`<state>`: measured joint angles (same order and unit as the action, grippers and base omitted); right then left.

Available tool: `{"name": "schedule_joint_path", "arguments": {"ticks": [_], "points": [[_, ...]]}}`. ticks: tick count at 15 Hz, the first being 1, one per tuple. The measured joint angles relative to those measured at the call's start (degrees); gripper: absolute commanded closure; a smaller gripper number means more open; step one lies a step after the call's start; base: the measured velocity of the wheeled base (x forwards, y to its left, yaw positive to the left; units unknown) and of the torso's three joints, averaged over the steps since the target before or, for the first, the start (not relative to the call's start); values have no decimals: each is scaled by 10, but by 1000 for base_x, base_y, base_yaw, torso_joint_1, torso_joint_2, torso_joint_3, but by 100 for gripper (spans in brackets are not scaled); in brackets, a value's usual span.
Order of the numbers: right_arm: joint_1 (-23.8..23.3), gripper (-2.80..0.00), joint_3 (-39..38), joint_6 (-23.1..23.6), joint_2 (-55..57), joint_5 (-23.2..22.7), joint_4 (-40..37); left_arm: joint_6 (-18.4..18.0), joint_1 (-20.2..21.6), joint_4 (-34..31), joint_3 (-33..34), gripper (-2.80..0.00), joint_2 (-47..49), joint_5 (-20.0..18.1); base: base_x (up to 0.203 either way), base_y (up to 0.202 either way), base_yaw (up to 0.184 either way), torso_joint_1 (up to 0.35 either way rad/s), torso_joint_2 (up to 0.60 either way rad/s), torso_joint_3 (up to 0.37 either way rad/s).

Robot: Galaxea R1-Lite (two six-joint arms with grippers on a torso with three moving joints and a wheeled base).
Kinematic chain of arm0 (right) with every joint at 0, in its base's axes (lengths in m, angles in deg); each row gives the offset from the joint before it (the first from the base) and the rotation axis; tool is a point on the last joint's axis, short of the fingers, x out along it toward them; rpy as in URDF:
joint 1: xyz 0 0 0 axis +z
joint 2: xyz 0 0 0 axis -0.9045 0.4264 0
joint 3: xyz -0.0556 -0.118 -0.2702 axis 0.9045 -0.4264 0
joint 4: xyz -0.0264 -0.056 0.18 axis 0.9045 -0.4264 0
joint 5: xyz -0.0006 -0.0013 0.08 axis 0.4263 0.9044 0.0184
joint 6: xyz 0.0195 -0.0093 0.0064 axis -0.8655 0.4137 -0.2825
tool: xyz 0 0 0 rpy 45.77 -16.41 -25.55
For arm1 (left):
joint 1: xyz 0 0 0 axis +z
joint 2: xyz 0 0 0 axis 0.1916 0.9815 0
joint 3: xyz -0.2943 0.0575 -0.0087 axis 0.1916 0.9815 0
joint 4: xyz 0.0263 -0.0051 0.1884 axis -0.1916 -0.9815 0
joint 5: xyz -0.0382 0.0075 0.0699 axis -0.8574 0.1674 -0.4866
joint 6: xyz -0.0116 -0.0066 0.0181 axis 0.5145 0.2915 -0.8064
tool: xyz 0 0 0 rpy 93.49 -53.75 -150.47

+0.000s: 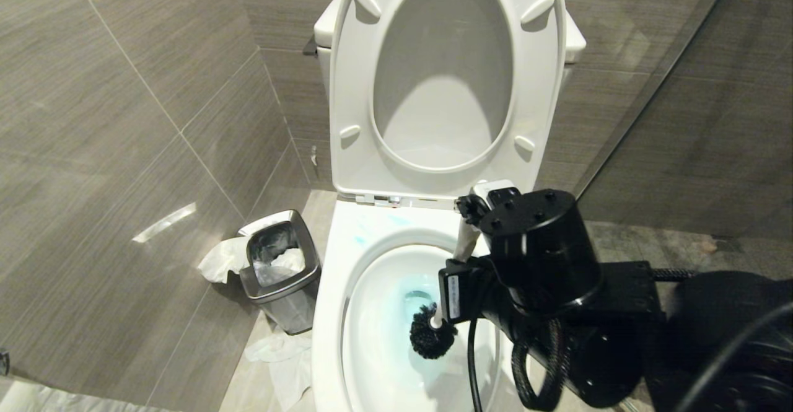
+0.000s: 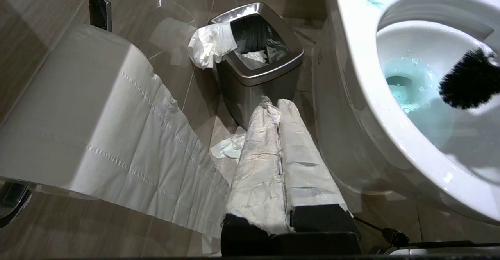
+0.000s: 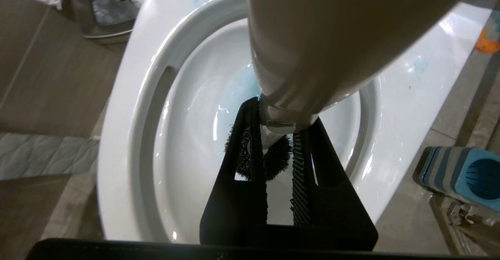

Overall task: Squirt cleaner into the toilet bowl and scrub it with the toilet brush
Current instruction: Scrub the toilet bowl

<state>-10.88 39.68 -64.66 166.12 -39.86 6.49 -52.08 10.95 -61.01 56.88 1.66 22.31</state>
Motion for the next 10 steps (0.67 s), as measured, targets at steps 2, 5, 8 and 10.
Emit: {"name": "schedule_joint_path", "arguments": {"ticks": [2, 5, 8, 10], "points": [[-29, 0, 51, 22, 55, -4, 1, 0, 0, 0, 0, 0, 0, -1, 0, 0, 0, 0, 0, 0], [-70, 0, 119, 44, 140, -15, 2, 0, 0, 0, 0, 0, 0, 0, 0, 0, 0, 0, 0, 0], [-91, 0, 186, 49, 224, -29, 3, 0, 0, 0, 0, 0, 0, 0, 0, 0, 0, 0, 0, 0], [-96, 0, 235, 49, 275, -32, 4, 0, 0, 0, 0, 0, 0, 0, 0, 0, 0, 0, 0, 0]]}}
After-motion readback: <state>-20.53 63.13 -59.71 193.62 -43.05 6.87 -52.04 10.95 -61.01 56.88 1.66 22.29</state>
